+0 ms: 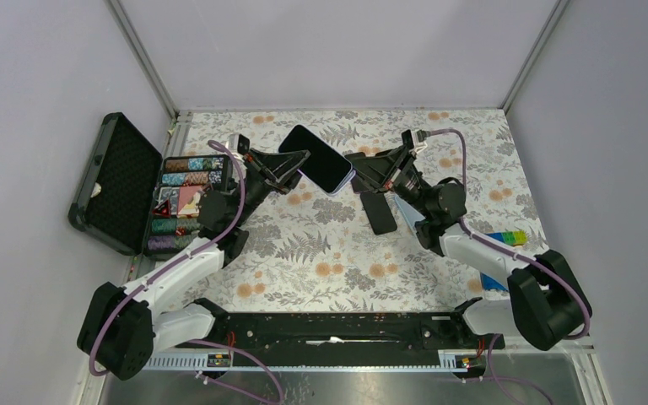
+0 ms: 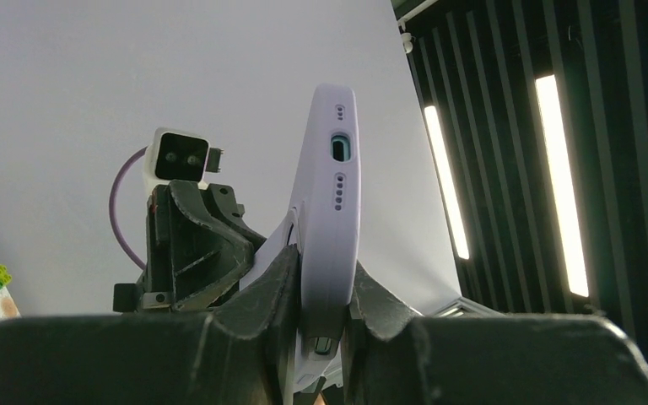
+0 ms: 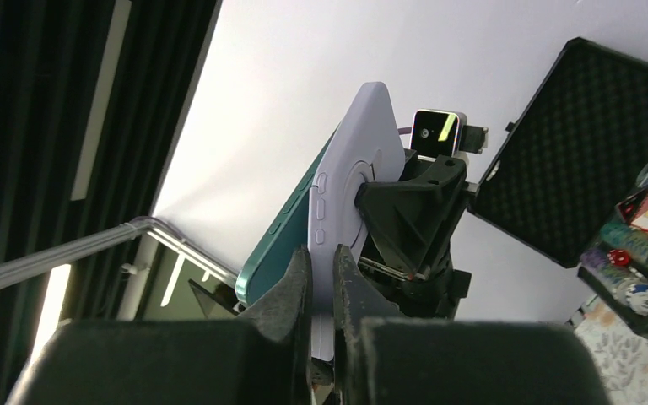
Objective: Take the phone out of the phone case
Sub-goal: Remove the phone case from the phone.
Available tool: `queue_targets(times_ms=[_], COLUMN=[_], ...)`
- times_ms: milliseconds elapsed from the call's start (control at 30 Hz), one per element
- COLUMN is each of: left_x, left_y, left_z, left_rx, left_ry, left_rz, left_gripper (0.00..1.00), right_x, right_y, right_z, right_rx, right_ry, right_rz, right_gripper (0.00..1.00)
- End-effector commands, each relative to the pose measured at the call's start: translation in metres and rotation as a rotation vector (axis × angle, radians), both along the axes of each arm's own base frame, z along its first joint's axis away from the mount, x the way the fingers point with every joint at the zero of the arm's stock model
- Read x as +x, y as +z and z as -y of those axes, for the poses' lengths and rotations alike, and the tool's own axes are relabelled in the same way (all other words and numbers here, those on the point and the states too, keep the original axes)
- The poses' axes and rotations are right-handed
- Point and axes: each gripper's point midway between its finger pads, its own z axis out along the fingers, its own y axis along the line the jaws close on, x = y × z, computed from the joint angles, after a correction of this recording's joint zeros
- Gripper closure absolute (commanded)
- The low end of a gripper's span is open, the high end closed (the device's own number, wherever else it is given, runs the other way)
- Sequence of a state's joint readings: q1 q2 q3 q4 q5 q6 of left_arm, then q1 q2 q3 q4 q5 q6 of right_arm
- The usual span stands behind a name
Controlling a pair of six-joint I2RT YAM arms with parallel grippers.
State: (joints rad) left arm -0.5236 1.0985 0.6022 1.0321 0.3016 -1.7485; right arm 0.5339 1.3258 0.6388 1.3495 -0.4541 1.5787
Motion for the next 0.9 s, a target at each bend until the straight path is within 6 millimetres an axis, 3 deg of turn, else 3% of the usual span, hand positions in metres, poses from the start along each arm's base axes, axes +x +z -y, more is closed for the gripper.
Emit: queue_targets(times_ms=[0, 233, 367, 533, 867], left_x=[-0.089, -0.079, -0.061, -0.041, -0.03], left_y=[0.117, 0.107, 0.09, 0.06, 0.049], left_z=[-0.053, -0.047, -0.037, -0.038, -0.031], left_rx=[-0.372, -0.325, -0.201, -0.126, -0.081], left_ry=[-0.103, -0.055, 0.048, 0.151, 0.166], left_rz=[0.366, 0.359, 0.328, 0.256, 0.233], left_gripper=[1.0, 1.0, 1.0, 1.0, 1.0], right_x=[0.017, 0.006, -0.002, -0.009, -0.032], right_y=[-0.066, -0.046, -0.026, -0.006, 0.001], right_z=[-0.014, 0.001, 0.016, 0.038, 0.046], right_rx=[-0.262, -0.241, -0.144, -0.018, -0.106], right_ry=[-0.041, -0.105, -0.13, -0.144, -0.19], right_rz=[-0.083, 0.012, 0.051, 0.069, 0.209], right_gripper=[0.92, 0.54, 0.41, 0.35, 0.26])
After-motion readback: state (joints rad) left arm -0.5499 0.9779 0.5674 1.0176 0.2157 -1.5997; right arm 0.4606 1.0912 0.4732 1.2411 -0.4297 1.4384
